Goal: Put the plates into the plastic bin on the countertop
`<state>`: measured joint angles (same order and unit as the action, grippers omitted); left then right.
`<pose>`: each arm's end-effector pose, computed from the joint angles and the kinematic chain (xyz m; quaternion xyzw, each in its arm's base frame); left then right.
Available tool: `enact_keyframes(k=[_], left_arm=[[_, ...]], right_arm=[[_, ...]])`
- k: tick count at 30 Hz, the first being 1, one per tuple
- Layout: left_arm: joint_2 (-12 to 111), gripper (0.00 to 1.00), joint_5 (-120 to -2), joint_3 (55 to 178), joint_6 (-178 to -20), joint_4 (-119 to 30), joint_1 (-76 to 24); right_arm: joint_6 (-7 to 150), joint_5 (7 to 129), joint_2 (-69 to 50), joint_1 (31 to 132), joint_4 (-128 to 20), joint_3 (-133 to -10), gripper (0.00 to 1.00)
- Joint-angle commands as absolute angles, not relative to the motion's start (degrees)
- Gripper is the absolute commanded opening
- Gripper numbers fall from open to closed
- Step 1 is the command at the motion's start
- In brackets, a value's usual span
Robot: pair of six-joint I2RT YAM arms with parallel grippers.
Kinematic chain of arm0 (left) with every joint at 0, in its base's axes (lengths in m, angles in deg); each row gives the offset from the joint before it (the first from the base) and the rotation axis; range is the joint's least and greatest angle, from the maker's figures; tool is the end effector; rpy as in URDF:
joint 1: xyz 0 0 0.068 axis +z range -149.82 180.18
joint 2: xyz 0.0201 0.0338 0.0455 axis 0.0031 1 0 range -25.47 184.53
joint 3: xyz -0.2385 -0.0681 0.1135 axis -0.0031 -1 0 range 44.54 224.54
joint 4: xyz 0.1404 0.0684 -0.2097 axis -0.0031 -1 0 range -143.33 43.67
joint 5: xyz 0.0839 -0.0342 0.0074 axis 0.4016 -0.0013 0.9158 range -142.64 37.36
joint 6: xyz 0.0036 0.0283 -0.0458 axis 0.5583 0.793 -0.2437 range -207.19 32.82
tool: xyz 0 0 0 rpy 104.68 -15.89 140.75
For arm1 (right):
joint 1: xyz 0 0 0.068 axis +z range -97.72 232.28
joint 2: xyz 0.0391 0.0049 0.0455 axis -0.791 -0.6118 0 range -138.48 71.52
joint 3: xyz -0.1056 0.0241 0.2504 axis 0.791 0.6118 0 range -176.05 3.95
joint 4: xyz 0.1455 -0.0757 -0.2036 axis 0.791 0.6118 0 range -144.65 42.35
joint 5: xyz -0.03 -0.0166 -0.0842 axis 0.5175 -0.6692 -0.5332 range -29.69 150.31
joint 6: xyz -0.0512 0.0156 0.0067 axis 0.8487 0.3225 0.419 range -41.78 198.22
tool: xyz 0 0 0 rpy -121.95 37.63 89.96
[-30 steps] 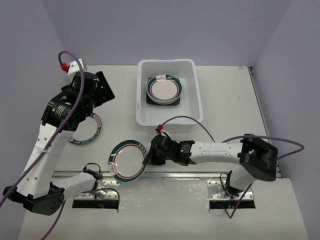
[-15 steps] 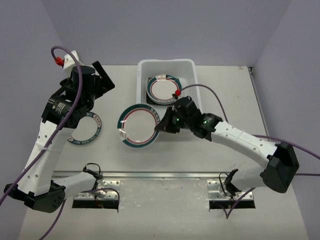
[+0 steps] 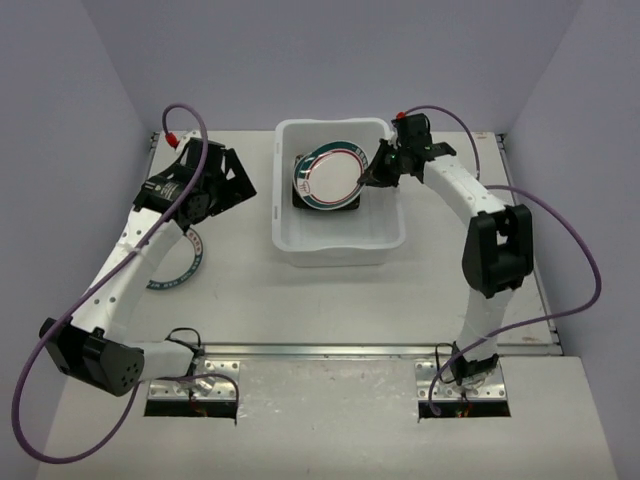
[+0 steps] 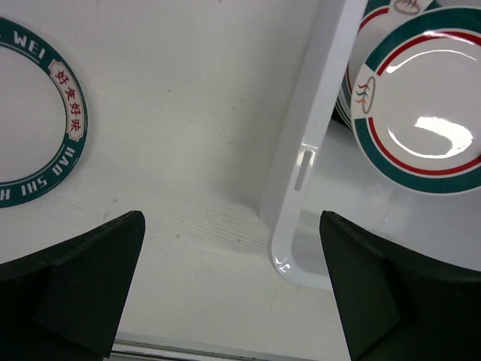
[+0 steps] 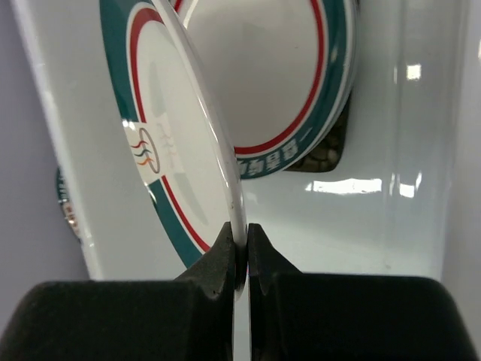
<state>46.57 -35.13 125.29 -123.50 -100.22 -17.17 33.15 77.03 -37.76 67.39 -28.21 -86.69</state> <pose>0.2396 -0.0637 0.3845 -0.2078 0.8917 -0.0446 0.3997 0.4172 0.1233 0.2646 0.1827 0.8976 0.3058 0.2596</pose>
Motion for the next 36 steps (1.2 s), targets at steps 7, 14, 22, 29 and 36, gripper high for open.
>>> enact_keyframes(k=[7, 14, 22, 29, 36], left_arm=[[47.87, 1.0, -42.58, 122.16, -125.12, -100.07, -12.99], [44.63, 1.0, -40.3, 112.99, -129.26, -101.79, -12.03], [43.7, 1.0, -38.74, 106.32, -138.99, -102.85, -6.89], [44.19, 1.0, -38.02, 108.42, -141.94, -103.29, -3.11], [40.42, 1.0, -32.19, 105.15, -151.54, -108.85, 0.5]], right_arm=[[39.92, 79.08, -55.91, 65.2, -22.56, -113.84, 0.09], [41.69, 78.14, -58.61, 64.53, -18.46, -118.53, 0.98], [49.47, 74.66, -51.51, 65.49, -10.12, -120.12, 0.99], [50.93, 80.17, -55.13, 66.1, -6.3, -120.85, 0.99], [51.71, 79.0, -47.85, 67.27, -5.86, -120.22, 0.99]])
